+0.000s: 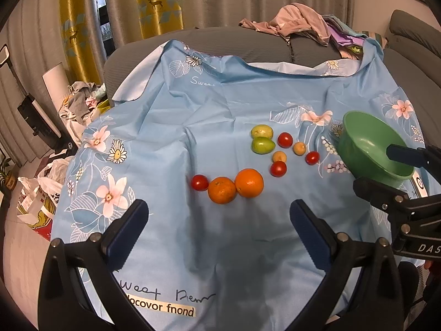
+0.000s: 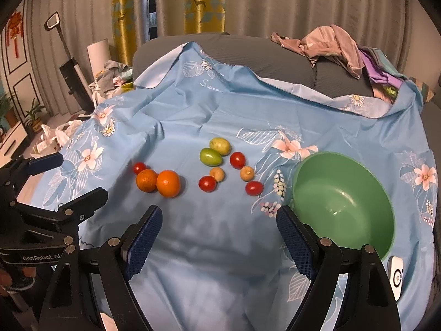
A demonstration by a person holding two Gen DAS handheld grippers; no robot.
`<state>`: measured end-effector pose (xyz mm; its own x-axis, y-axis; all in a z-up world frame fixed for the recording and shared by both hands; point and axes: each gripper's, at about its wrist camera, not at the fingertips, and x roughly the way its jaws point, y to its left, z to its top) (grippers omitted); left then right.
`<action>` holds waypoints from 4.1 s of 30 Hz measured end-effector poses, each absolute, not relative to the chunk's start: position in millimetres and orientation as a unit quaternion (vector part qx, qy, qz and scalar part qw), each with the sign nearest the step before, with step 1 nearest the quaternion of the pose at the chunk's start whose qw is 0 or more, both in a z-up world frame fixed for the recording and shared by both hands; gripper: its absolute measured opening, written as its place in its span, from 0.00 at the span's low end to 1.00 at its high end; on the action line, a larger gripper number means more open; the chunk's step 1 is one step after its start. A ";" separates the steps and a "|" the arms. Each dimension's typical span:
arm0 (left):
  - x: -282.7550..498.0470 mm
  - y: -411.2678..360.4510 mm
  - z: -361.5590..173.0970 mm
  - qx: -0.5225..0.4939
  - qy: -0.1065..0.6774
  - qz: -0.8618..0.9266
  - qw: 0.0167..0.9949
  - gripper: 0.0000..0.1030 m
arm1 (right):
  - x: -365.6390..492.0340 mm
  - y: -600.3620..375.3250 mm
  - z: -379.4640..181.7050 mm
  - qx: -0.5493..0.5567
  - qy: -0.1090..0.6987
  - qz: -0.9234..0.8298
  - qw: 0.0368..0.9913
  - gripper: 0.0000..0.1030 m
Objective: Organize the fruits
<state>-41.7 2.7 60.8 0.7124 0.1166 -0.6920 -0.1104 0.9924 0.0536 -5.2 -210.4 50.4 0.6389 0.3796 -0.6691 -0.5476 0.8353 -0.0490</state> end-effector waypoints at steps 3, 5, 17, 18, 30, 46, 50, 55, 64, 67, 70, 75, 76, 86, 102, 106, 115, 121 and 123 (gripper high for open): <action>-41.9 1.0 59.9 0.006 0.374 0.060 0.925 1.00 | -5.5 -210.0 50.0 -0.123 0.338 0.258 0.896 0.84; -42.4 -0.3 59.2 0.007 0.375 0.059 0.925 1.00 | -5.5 -209.5 50.1 -0.124 0.339 0.258 0.896 0.84; -43.1 -1.9 58.4 0.006 0.378 0.059 0.924 1.00 | -7.4 -207.4 48.9 -0.127 0.339 0.259 0.896 0.84; -42.9 -1.5 58.5 0.005 0.377 0.059 0.924 1.00 | -7.2 -207.6 48.9 -0.127 0.339 0.259 0.895 0.84; -42.3 -1.7 57.5 0.006 0.380 0.055 0.924 1.00 | -7.0 -207.1 48.4 -0.127 0.339 0.260 0.896 0.84; -40.8 20.6 30.2 -0.085 0.371 -0.055 0.923 0.99 | 6.6 -200.1 15.5 -0.144 0.347 0.290 0.880 0.84; -37.9 27.1 22.3 -0.103 0.368 -0.072 0.921 0.95 | 14.8 -196.3 -2.1 -0.141 0.361 0.299 0.872 0.84; -28.9 35.0 17.2 -0.114 0.373 -0.082 0.917 0.82 | 25.7 -187.4 -17.6 -0.102 0.373 0.342 0.856 0.80; -4.6 44.1 7.0 -0.093 0.393 -0.080 0.911 0.73 | 61.7 -145.7 -30.7 -0.077 0.384 0.381 0.838 0.72; -1.5 55.7 2.9 -0.095 0.399 -0.069 0.910 0.71 | 77.6 -131.6 -37.0 -0.068 0.400 0.388 0.828 0.70; -0.6 64.0 -0.5 -0.104 0.401 -0.074 0.907 0.71 | 87.3 -117.4 -44.5 -0.075 0.415 0.394 0.816 0.66; 4.3 60.1 -5.7 -0.090 0.407 -0.080 0.905 0.71 | 90.1 -106.6 -52.1 -0.084 0.429 0.414 0.798 0.43; 6.2 58.9 -6.5 -0.088 0.409 -0.081 0.905 0.71 | 89.9 -108.4 -51.1 -0.085 0.428 0.412 0.800 0.43; 39.8 35.8 -17.8 -0.033 0.443 -0.082 0.892 0.64 | 80.1 -178.8 -31.3 -0.056 0.400 0.385 0.830 0.43; 63.3 24.0 -35.0 0.014 0.475 -0.041 0.879 0.40 | 76.8 -215.0 -19.5 -0.008 0.357 0.403 0.843 0.43; 54.3 7.7 -4.6 0.000 0.440 -0.062 0.896 0.40 | 77.0 -230.3 -8.5 0.007 0.336 0.387 0.858 0.43; 62.3 -67.6 64.0 -0.006 0.368 -0.153 0.917 0.40 | 67.9 -297.9 31.5 0.051 0.250 0.306 0.917 0.43; 81.6 -130.0 80.3 0.017 0.357 -0.202 0.912 0.40 | 72.2 -347.5 35.7 0.062 0.231 0.211 0.948 0.43; 88.6 -148.7 80.0 0.020 0.361 -0.218 0.906 0.40 | 76.5 -357.5 31.2 0.061 0.240 0.190 0.950 0.43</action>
